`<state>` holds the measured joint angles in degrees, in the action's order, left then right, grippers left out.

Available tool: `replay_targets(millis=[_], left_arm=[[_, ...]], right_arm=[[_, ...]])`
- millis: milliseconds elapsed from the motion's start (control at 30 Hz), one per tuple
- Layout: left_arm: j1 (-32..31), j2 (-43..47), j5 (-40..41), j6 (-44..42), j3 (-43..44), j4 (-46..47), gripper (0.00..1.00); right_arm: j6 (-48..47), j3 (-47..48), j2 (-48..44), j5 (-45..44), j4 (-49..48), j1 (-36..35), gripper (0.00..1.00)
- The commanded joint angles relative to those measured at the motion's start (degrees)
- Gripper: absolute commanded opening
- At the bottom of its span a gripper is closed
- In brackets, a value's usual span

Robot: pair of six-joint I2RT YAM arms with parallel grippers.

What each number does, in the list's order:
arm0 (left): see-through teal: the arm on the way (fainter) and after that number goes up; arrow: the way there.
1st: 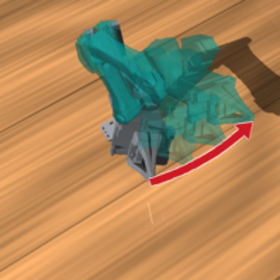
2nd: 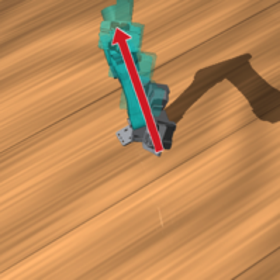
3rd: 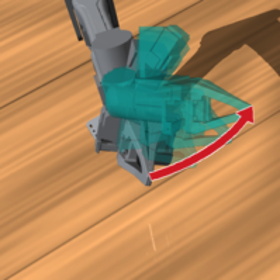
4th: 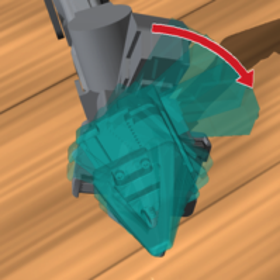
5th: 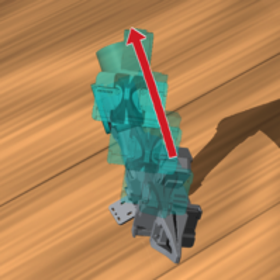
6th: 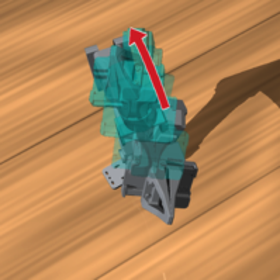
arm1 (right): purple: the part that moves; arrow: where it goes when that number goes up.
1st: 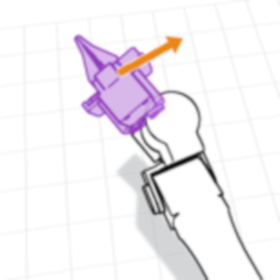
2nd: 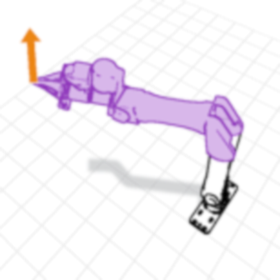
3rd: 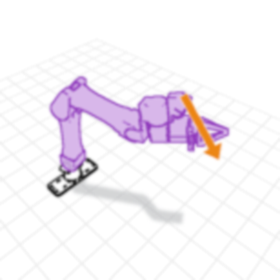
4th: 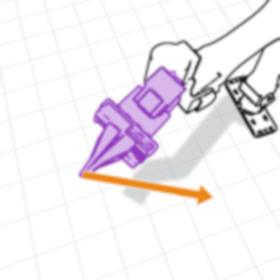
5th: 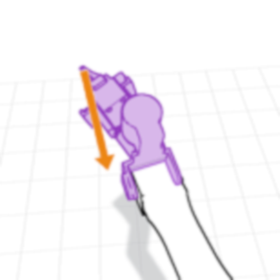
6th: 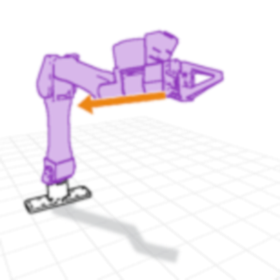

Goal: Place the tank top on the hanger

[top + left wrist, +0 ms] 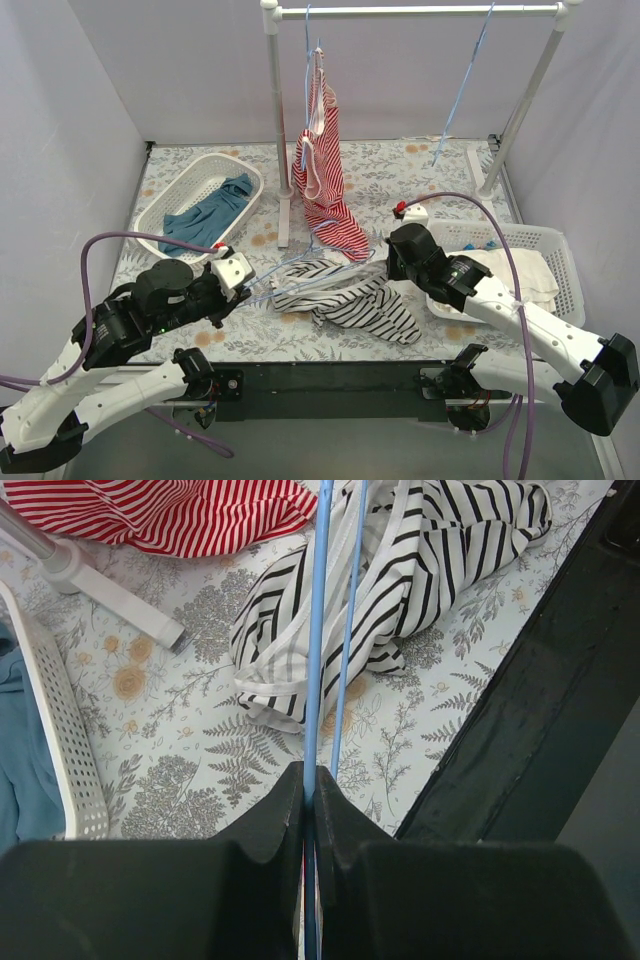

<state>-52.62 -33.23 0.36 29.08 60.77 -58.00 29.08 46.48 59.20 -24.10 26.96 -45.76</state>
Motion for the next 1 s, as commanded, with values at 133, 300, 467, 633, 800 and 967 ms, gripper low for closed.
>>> replay_targets(millis=[133,300,467,633,800,967], left_arm=[[0.0,-1.8,-3.3,-1.7,0.8,0.6,0.00],[0.0,-3.1,-3.3,-1.8,-0.5,1.1,0.00],[0.0,-4.0,-4.2,-2.9,-1.5,3.3,0.00],[0.0,-6.6,-5.6,-3.8,-3.6,8.6,0.00],[0.1,-9.7,-8.6,-3.2,-8.7,19.3,0.00],[0.0,-12.7,-10.0,2.7,-16.8,33.7,0.00]], right_arm=[[-2.8,4.8,-0.3,0.4,-0.7,0.3,0.01],[-3.2,5.0,-0.6,1.2,-0.7,0.3,0.01],[-3.7,5.8,-1.5,3.2,-0.7,0.3,0.01],[-4.5,7.5,-2.2,7.4,-0.9,0.2,0.01],[-4.9,9.4,-3.0,10.9,-0.9,0.2,0.01],[-5.0,9.4,-3.8,11.9,-1.6,0.2,0.01]])
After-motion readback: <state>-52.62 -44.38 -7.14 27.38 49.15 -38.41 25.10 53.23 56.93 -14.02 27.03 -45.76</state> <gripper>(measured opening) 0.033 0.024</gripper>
